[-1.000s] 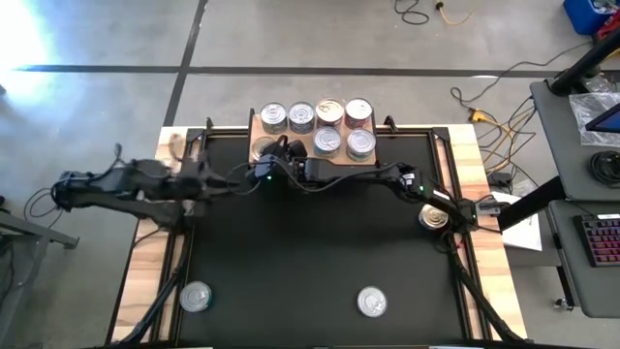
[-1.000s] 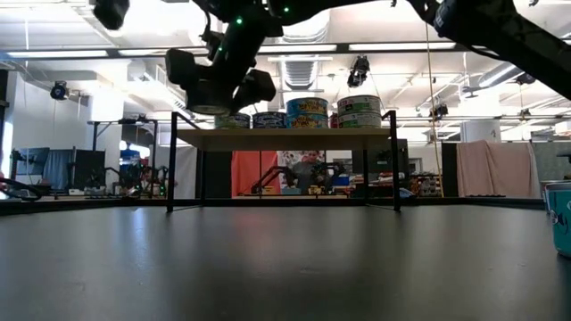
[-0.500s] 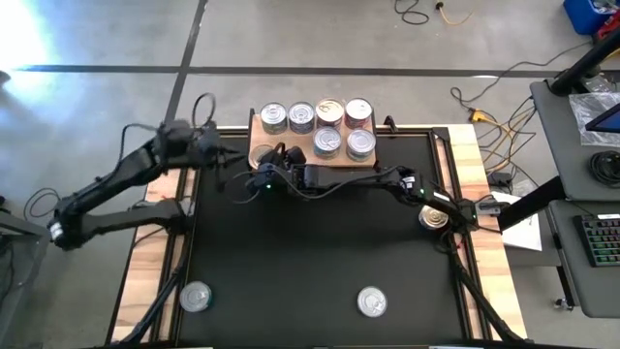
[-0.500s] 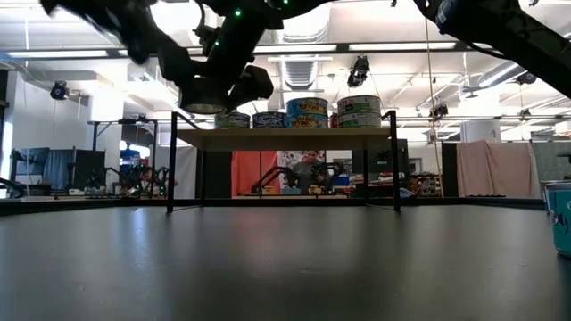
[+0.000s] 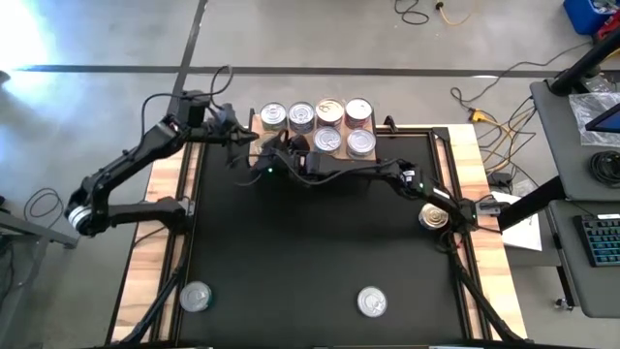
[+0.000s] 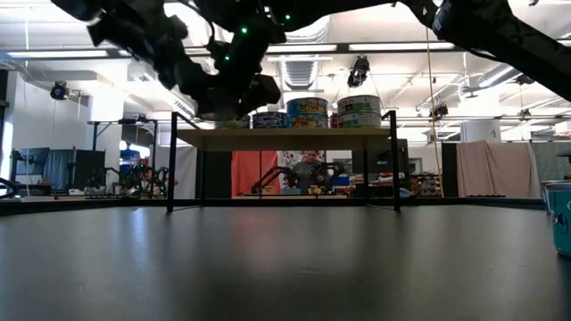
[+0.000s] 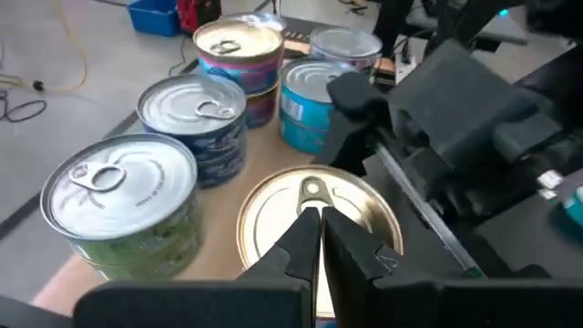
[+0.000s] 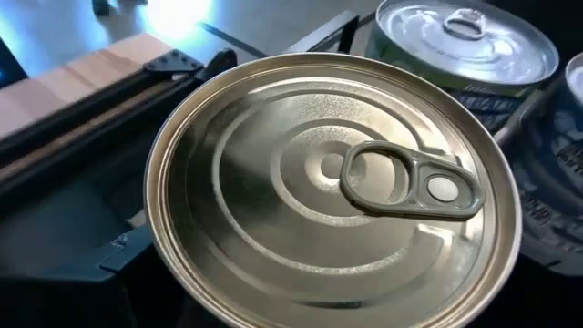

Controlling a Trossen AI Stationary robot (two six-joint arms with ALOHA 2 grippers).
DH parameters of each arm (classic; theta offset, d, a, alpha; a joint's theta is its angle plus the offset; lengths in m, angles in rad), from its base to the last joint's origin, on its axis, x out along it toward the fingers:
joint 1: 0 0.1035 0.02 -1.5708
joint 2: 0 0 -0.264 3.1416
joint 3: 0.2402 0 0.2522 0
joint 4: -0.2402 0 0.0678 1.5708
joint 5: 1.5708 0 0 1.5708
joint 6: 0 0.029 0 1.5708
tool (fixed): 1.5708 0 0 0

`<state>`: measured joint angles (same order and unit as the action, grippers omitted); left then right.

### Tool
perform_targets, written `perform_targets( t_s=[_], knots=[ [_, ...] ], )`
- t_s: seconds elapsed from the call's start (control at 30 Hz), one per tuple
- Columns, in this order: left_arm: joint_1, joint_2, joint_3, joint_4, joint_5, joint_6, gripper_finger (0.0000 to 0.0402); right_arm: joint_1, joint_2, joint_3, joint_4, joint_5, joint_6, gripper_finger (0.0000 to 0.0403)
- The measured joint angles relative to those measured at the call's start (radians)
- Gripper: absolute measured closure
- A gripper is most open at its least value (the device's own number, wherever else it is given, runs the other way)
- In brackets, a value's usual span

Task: Stack canned seafood by type on shelf
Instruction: Put the blue-pink tuna can on the shelf

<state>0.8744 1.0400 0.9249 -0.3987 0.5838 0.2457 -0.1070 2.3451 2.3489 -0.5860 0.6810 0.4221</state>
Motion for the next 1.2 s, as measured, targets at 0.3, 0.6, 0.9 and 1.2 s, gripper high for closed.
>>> perform_targets(
  t_s=[0.3,0.6,0.9,1.2],
  knots=[
    [-0.006,0.125,-0.002,0.024,-0.009,0.008,0.0402,-0.021,0.017,0.0,0.0,-0.027,0.014,0.0025],
    [-0.017,0.15,-0.002,0.034,0.025,0.01,0.0402,-0.029,0.021,-0.002,-0.015,-0.063,0.038,0.0006],
    [-0.061,0.206,-0.003,0.048,0.056,0.007,0.0401,-0.039,0.021,-0.002,-0.054,-0.078,0.027,0.0003],
    [-0.062,0.248,-0.003,0.048,0.088,0.106,0.0401,-0.046,0.021,-0.003,-0.069,-0.128,-0.023,0.0003]
  ],
)
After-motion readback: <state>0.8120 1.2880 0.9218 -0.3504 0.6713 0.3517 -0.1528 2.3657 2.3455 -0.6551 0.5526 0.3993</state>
